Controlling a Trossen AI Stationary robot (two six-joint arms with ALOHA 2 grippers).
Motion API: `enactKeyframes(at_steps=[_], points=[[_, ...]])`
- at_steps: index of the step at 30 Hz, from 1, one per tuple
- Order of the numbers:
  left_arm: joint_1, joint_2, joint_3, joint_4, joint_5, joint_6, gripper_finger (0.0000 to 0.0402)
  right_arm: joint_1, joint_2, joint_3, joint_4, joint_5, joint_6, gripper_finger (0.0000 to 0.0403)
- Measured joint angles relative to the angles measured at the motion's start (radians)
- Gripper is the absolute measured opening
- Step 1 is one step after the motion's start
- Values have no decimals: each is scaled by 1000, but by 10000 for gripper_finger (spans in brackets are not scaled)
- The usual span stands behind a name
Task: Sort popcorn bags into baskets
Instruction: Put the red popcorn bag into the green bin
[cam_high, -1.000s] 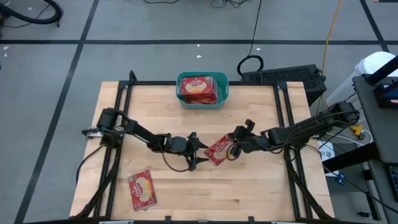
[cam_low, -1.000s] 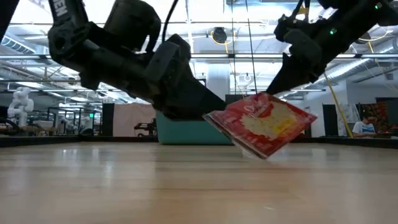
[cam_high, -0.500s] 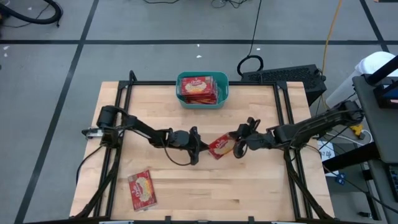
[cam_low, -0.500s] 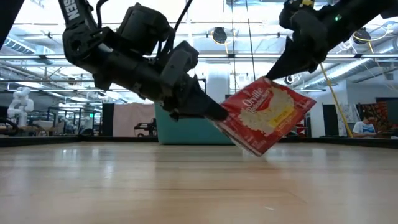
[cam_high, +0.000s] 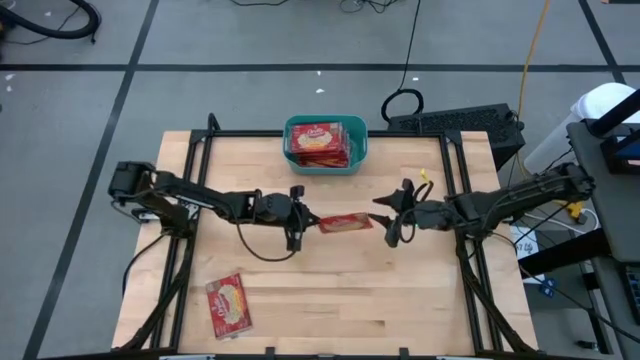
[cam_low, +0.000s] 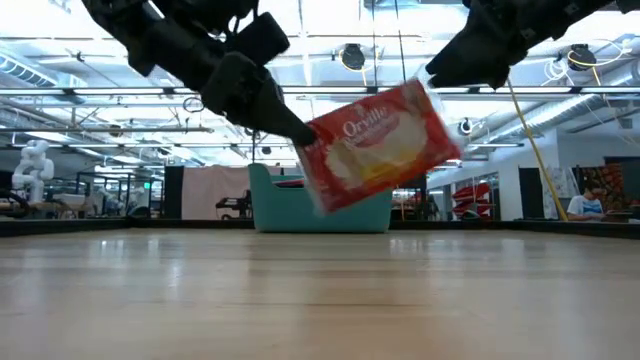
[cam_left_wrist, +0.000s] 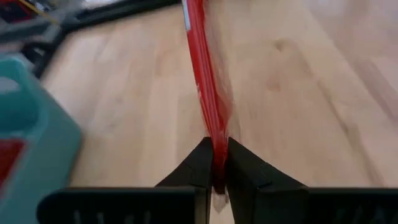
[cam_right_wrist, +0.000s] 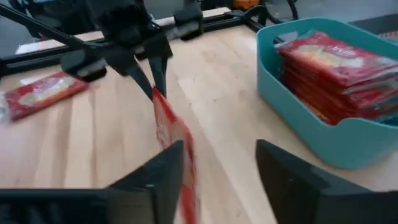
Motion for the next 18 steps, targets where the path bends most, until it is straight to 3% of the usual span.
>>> enactKeyframes(at_steps=[5, 7, 10, 14, 18], points=[[4, -49, 0, -48, -21, 41, 18, -34, 76, 0, 83, -114, -58, 260], [9, -60, 0, -57, -20, 39, 14, -50, 120, 0, 116, -181, -64, 272], [11, -65, 0, -67, -21, 48, 16, -67, 188, 0, 147, -193, -81, 273], [11, -65, 0, -75, -21, 61, 22, -88, 272, -1, 186, -210, -122, 247], [11, -65, 0, -97, -20, 54, 18, -105, 330, -1, 289, -273, -159, 171]])
